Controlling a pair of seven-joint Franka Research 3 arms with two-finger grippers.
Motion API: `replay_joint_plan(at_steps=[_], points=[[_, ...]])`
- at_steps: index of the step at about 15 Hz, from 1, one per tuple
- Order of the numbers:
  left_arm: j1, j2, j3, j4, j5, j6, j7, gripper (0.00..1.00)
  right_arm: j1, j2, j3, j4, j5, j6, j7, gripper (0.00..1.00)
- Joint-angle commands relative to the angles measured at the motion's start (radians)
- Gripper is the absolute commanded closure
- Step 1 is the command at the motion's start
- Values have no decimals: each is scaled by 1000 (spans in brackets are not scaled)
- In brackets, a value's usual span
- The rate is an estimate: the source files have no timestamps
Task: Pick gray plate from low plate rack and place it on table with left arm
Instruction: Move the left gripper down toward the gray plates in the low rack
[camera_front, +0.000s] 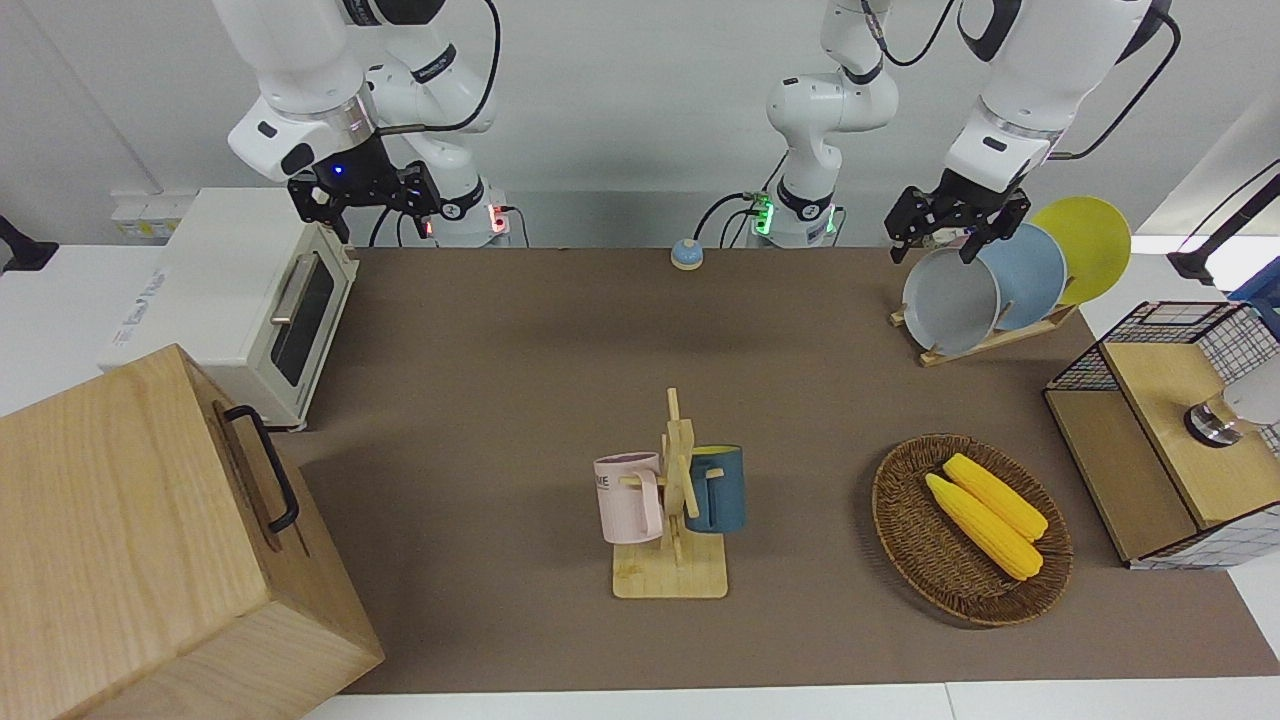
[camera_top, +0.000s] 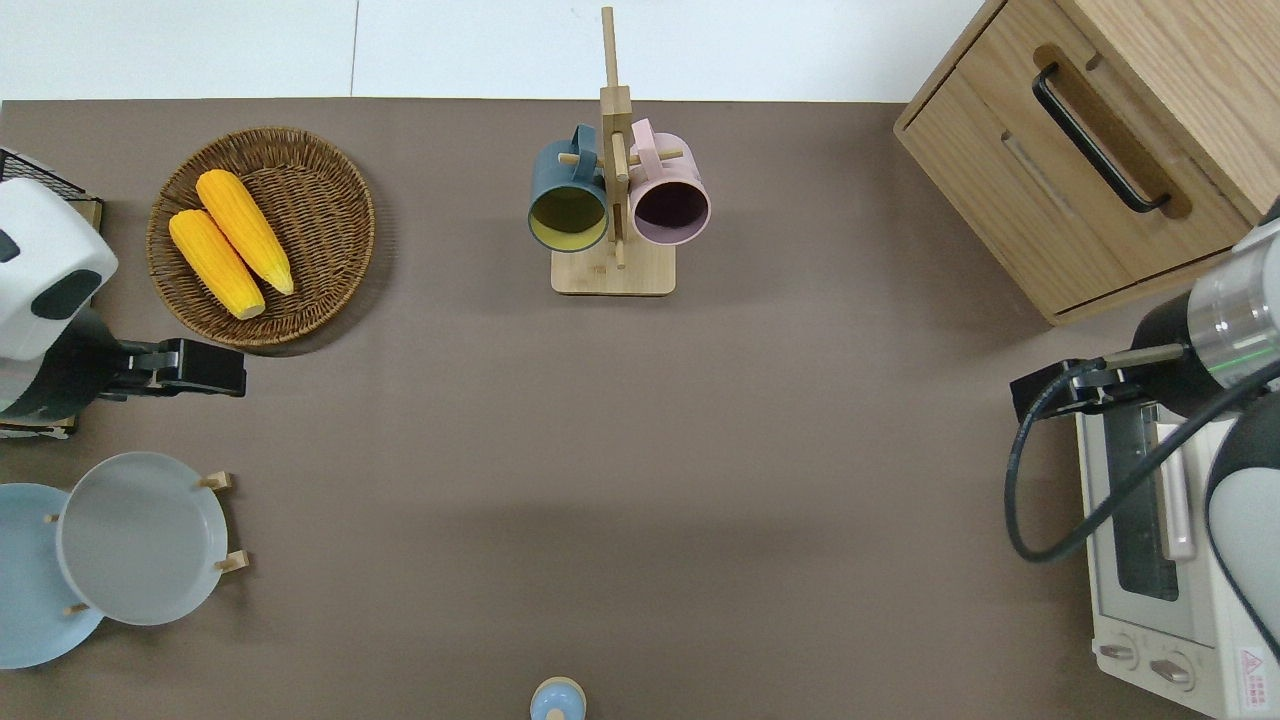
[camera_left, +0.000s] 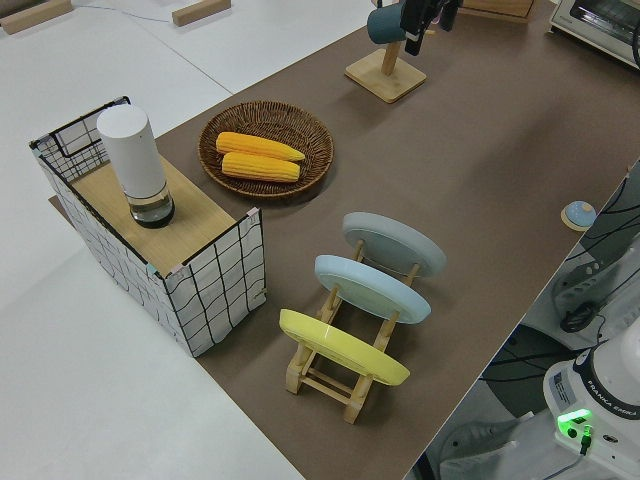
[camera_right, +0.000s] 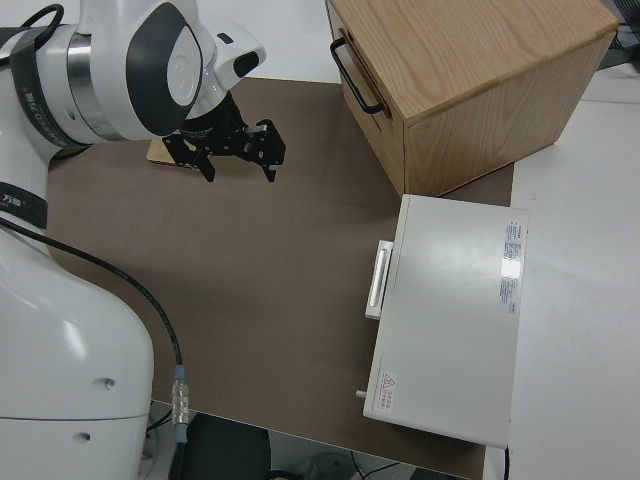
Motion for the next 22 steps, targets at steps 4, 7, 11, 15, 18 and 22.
replay_joint_plan(at_steps=[4, 7, 11, 15, 18, 22], points=[[-11, 34, -24, 8, 1, -6, -1, 5, -23, -2, 21, 7, -6, -11, 12, 17], [-5, 41, -22, 7, 1, -3, 10, 5, -23, -2, 21, 7, -6, -11, 12, 17], [-6, 48, -22, 7, -2, 0, 11, 5, -23, -4, 21, 6, -6, -11, 12, 17], [4, 66, -15, 7, -2, 0, 11, 7, -23, -2, 21, 7, -6, -11, 12, 17], [6, 60, -10, 5, 1, 5, 11, 5, -23, -2, 21, 7, -6, -11, 12, 17], [6, 23, -10, -9, 1, -26, 11, 5, -23, -4, 20, 7, -6, -11, 12, 17]])
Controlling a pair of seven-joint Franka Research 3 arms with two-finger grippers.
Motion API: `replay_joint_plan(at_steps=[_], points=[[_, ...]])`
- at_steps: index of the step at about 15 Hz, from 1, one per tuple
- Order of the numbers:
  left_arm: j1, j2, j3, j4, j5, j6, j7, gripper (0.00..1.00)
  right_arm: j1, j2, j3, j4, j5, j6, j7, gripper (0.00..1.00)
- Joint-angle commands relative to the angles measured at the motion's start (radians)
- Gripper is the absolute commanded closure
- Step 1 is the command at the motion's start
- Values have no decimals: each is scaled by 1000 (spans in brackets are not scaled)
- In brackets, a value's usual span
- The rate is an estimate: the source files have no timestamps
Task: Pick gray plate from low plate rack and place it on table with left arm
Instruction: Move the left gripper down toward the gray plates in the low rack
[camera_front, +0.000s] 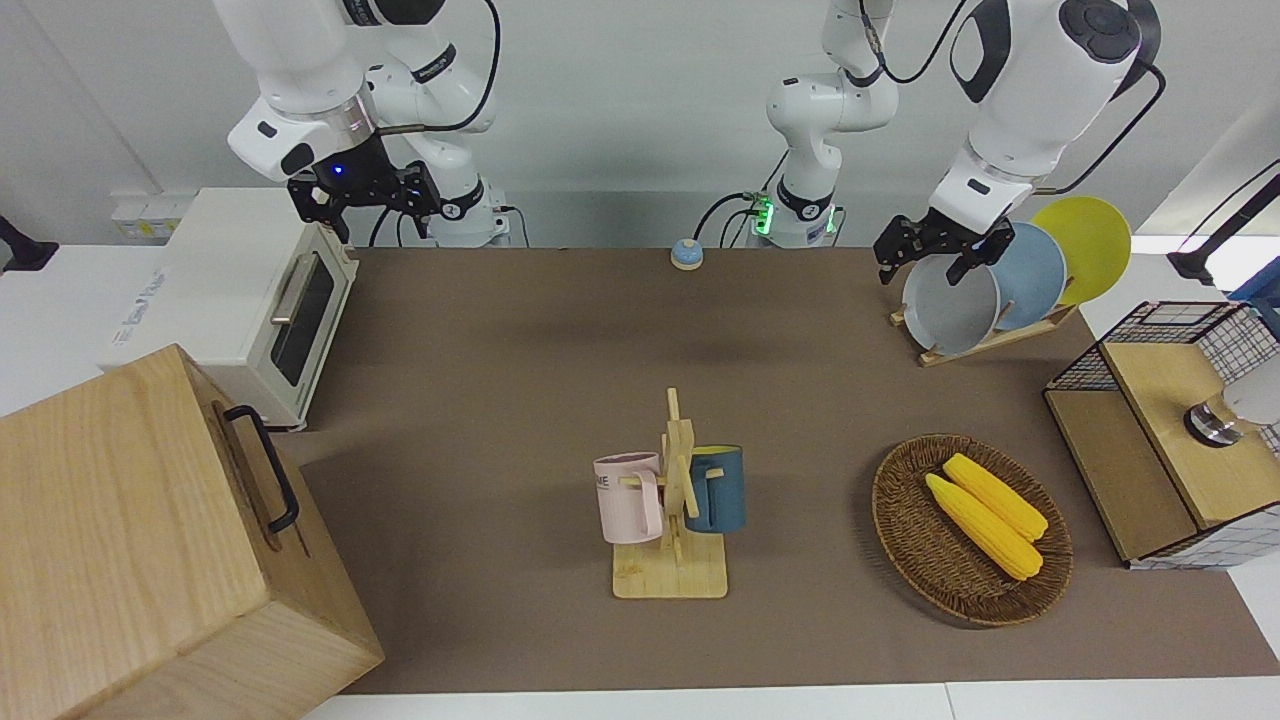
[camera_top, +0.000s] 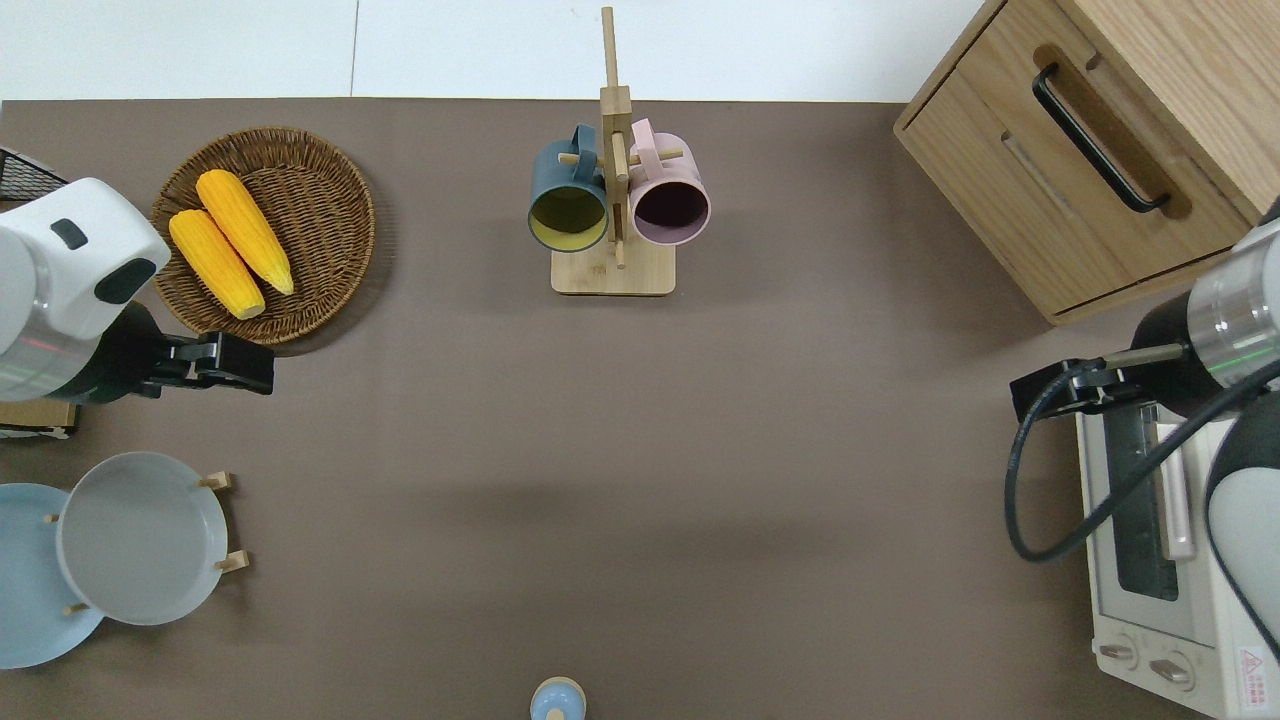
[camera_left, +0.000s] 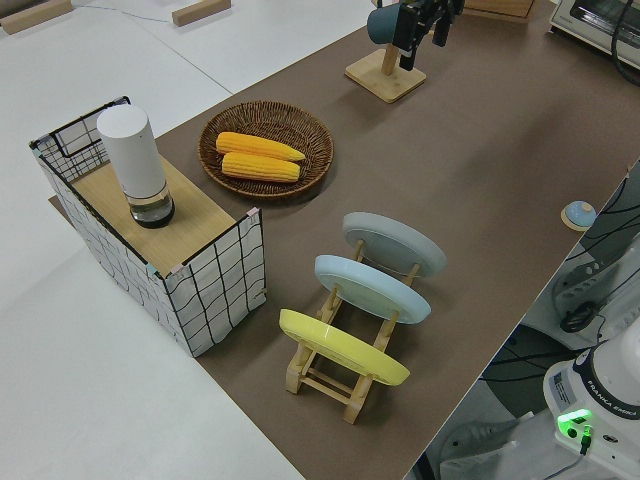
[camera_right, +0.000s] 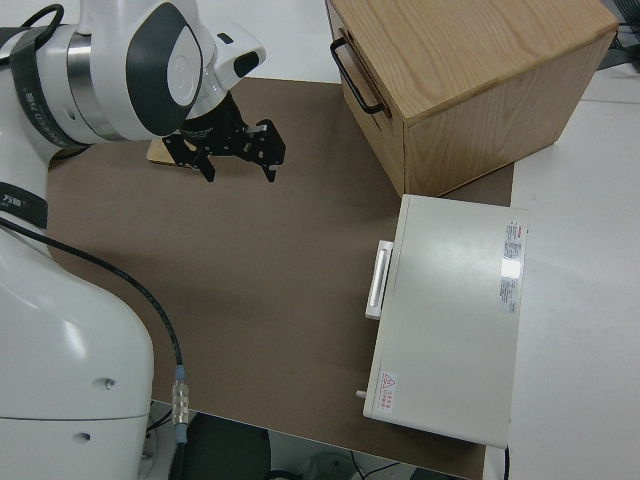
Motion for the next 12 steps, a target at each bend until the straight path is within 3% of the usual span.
replay_joint_plan(at_steps=[1, 9, 12], points=[[2, -51, 2, -23, -1, -25, 10, 5, -23, -2, 21, 7, -6, -11, 12, 17], [15, -218, 13, -263, -2, 48, 67, 5, -23, -2, 20, 7, -6, -11, 12, 17], [16, -356, 25, -472, -2, 174, 77, 5, -23, -2, 20, 7, -6, -12, 12, 17]])
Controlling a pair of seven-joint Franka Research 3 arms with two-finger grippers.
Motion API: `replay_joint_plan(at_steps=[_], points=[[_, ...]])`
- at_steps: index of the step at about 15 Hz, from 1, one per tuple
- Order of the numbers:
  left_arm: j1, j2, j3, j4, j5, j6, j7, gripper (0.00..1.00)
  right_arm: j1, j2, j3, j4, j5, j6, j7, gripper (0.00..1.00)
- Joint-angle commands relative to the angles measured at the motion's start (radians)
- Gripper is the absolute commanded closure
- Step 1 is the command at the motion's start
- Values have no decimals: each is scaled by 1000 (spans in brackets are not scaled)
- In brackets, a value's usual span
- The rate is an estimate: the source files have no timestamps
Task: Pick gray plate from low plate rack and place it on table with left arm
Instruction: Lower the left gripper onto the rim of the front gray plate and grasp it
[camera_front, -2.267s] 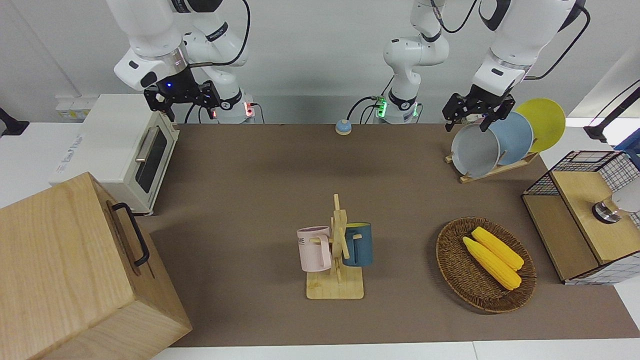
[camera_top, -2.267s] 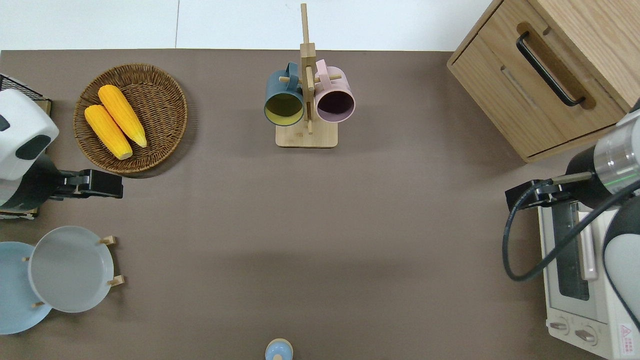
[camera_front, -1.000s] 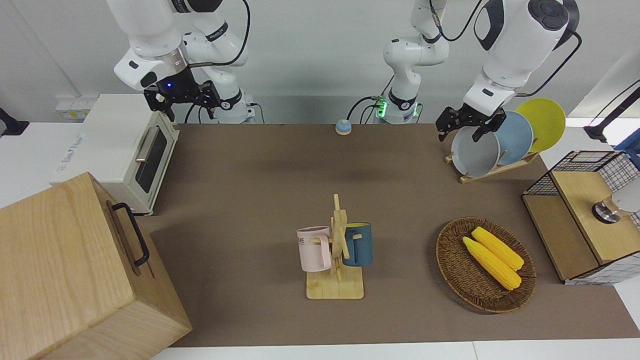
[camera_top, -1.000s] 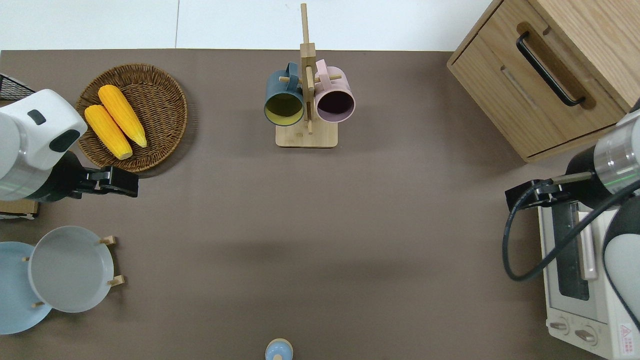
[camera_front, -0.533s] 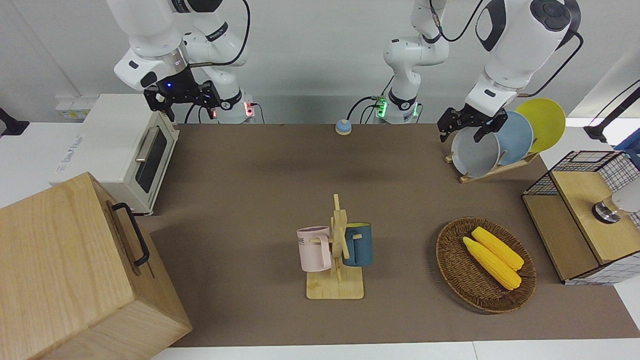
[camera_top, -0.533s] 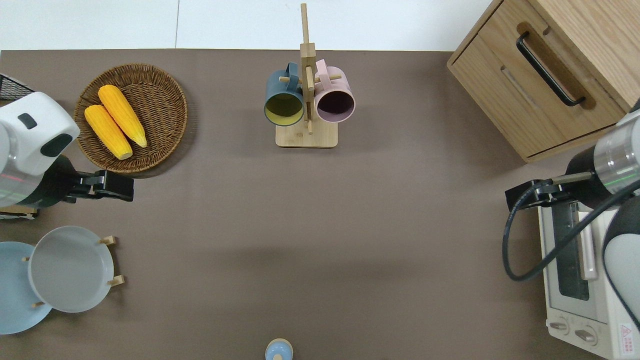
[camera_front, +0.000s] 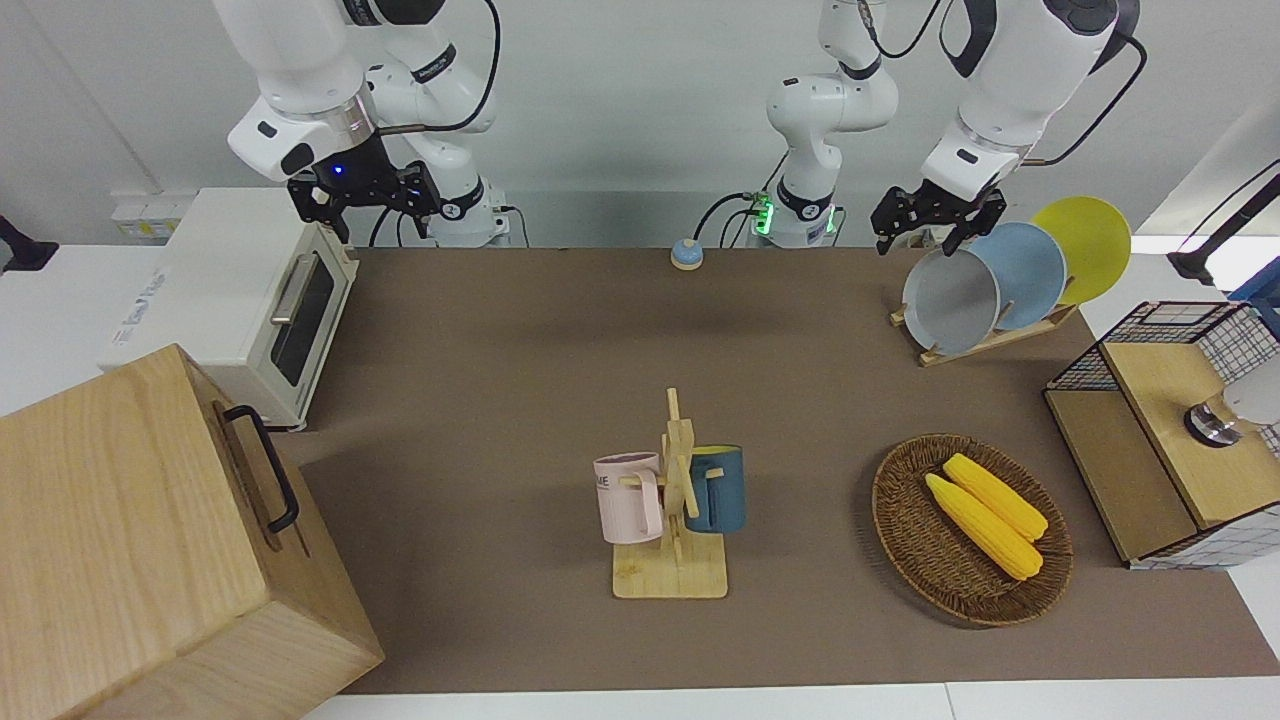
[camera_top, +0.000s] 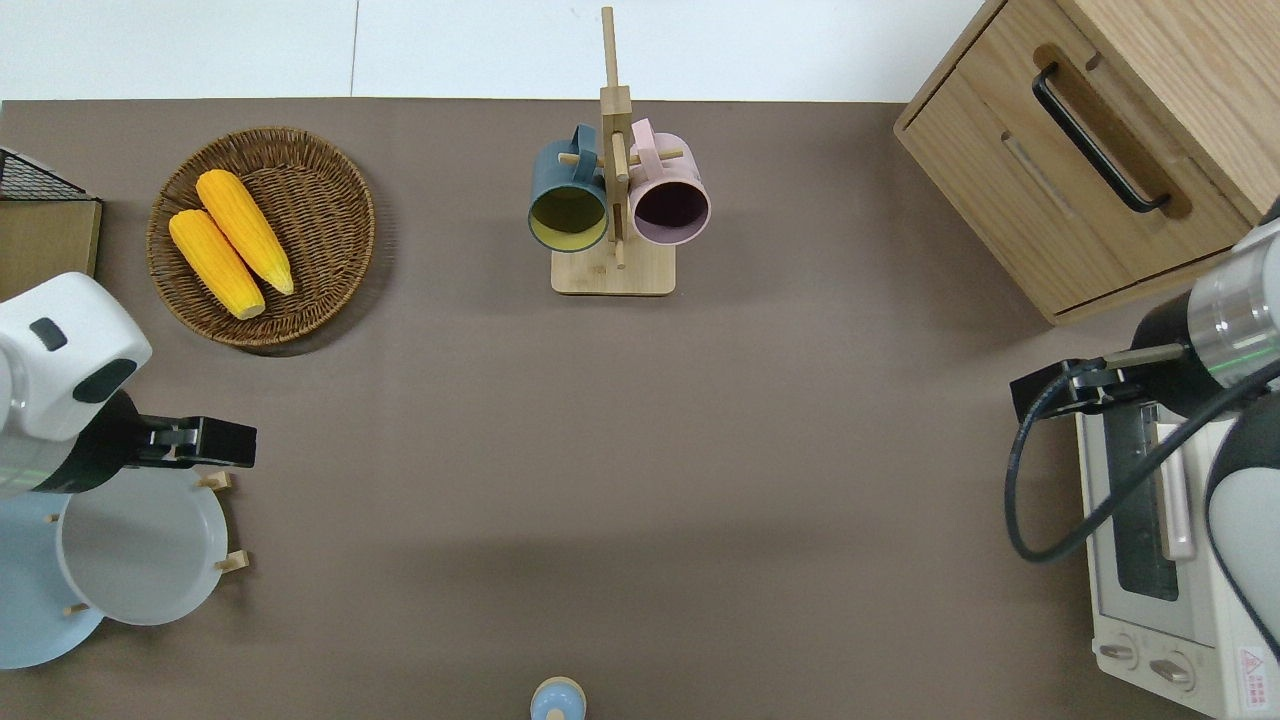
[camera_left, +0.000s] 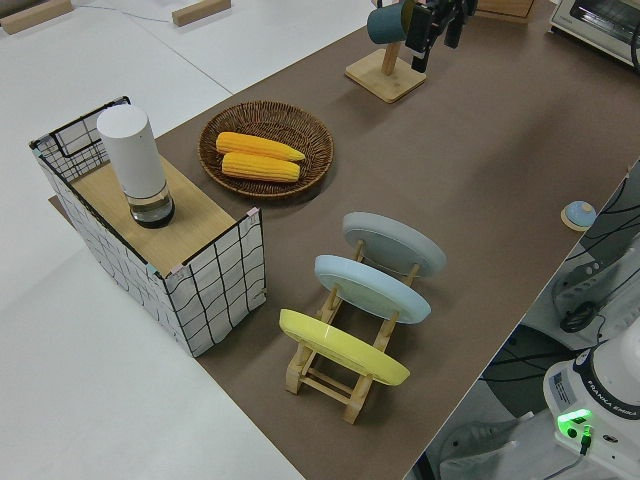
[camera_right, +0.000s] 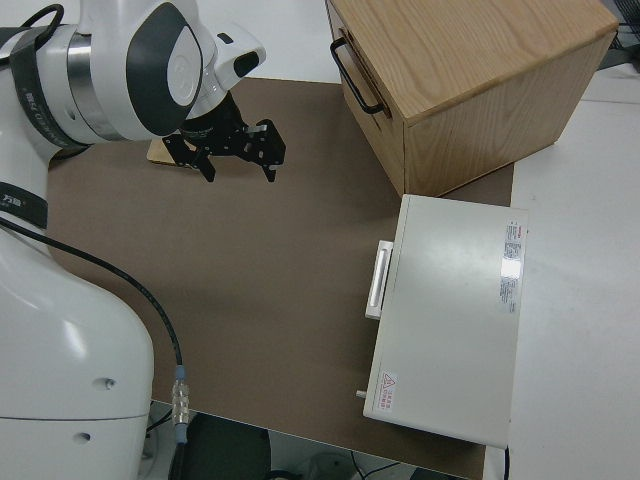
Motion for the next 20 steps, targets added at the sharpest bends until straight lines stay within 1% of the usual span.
replay_joint_plan(at_steps=[1, 3, 5, 8, 11, 14, 18, 20], points=[[7, -200, 9, -281, -4, 159, 27, 5, -23, -2, 21, 7, -6, -11, 12, 17], [14, -221, 21, -323, -1, 175, 29, 5, -23, -2, 21, 7, -6, -11, 12, 17], [44, -222, 26, -326, 1, 176, 29, 5, -23, -4, 21, 7, -6, -11, 12, 17], [73, -220, 27, -333, 75, 186, 29, 5, -23, -2, 21, 7, -6, -11, 12, 17], [133, -220, 30, -352, 83, 215, 33, 5, -23, -2, 21, 6, -6, -11, 12, 17], [207, -211, 32, -361, 100, 244, 85, 5, -23, -2, 21, 7, -6, -11, 12, 17], [257, -211, 33, -396, 116, 267, 121, 5, -23, -2, 21, 7, -6, -11, 12, 17], [271, -212, 33, -416, 151, 296, 121, 5, -23, -2, 21, 7, -6, -11, 12, 17]])
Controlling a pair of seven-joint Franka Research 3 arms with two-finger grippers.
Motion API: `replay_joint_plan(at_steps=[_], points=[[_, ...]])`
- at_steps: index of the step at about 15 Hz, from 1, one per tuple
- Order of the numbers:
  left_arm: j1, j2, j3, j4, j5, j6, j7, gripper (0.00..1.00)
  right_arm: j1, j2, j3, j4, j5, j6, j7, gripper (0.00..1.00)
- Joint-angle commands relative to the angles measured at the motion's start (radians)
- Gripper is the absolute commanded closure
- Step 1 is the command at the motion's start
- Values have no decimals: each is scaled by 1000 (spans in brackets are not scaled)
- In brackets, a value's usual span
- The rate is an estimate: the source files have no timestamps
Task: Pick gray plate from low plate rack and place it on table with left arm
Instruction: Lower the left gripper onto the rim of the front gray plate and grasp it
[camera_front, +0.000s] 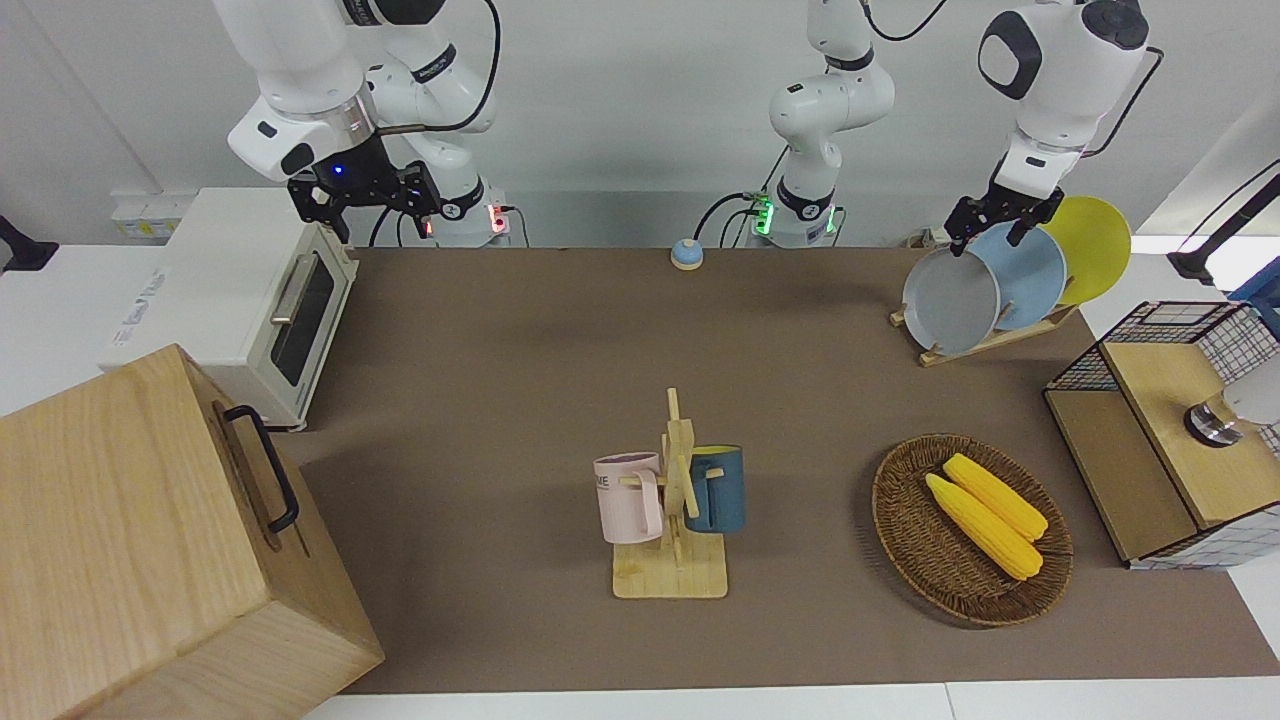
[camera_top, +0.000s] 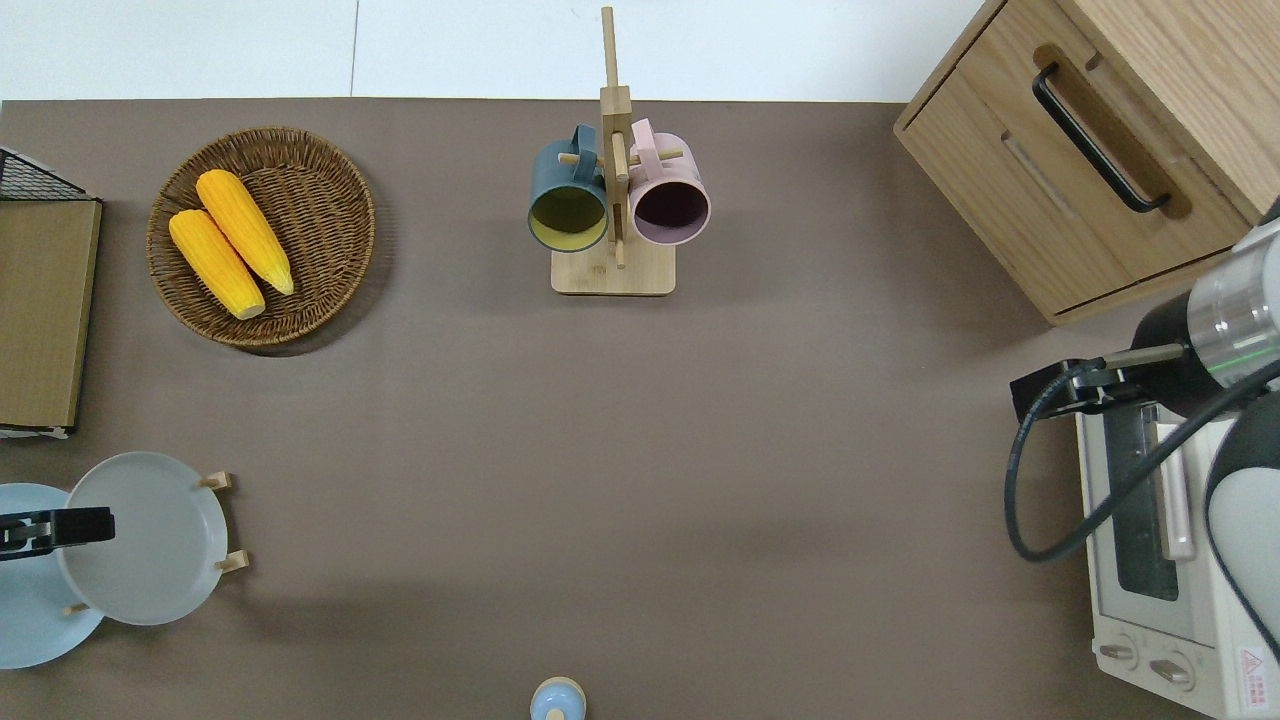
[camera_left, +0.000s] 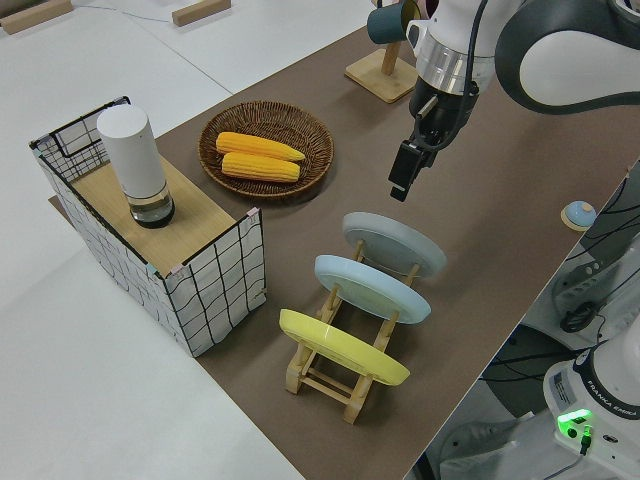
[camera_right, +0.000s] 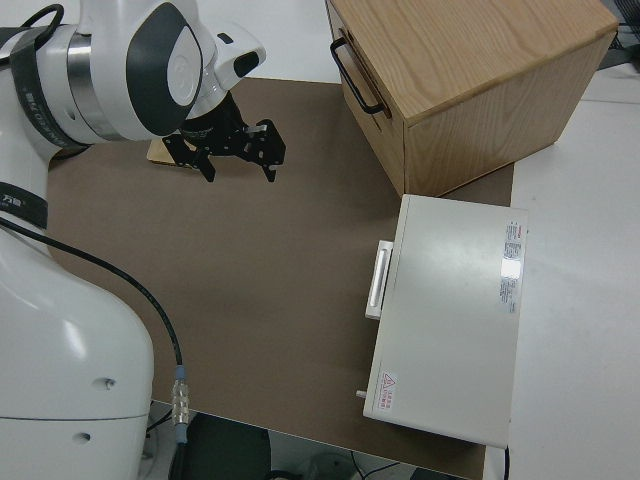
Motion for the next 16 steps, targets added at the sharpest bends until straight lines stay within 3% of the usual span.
replay_joint_plan(at_steps=[1, 7, 12, 14, 16], points=[[29, -19, -6, -65, 59, 70, 12, 5, -23, -2, 21, 6, -6, -11, 12, 17], [59, -15, -6, -180, 96, 225, 12, 5, -23, -2, 20, 7, -6, -11, 12, 17], [59, -6, -6, -211, 98, 257, 12, 17, -23, -4, 21, 7, -6, -11, 12, 17], [59, 6, -6, -211, 117, 259, 12, 109, -23, -2, 21, 7, -6, -11, 12, 17], [59, 8, -6, -211, 139, 257, 12, 328, -23, -2, 21, 7, -6, -11, 12, 17]])
